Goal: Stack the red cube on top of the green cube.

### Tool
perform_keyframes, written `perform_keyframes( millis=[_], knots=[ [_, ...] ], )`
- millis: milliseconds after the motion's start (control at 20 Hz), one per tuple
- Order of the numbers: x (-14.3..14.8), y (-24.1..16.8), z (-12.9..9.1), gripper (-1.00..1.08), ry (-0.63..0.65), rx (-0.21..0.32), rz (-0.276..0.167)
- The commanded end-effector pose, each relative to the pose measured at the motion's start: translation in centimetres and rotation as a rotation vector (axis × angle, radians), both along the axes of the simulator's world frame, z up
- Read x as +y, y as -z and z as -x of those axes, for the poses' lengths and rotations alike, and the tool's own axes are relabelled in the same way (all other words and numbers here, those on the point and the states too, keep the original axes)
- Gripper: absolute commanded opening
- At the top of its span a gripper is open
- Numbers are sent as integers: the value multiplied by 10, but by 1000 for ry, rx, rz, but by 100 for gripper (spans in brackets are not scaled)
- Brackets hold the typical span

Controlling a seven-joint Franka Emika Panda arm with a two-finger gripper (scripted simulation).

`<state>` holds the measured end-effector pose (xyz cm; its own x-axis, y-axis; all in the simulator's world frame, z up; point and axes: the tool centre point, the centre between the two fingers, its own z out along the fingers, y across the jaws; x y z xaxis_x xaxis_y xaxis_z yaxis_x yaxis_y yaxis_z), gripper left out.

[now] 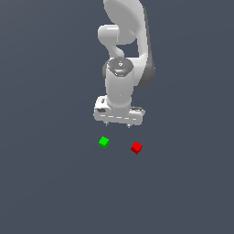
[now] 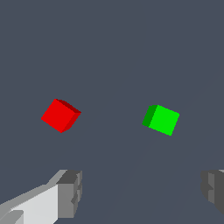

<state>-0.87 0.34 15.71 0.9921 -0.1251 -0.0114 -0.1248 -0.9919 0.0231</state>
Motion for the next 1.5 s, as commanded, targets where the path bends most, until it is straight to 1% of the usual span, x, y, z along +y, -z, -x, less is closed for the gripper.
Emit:
perform_keyframes(
  millis=[0, 500, 1000, 1450],
  knots=[
    [7, 6, -1, 100, 39, -1, -1],
    [45, 36, -11, 100, 251, -8, -6],
    [81, 68, -32, 100, 470, -15, -12],
    [97, 84, -48, 100, 589, -20, -16]
  ],
)
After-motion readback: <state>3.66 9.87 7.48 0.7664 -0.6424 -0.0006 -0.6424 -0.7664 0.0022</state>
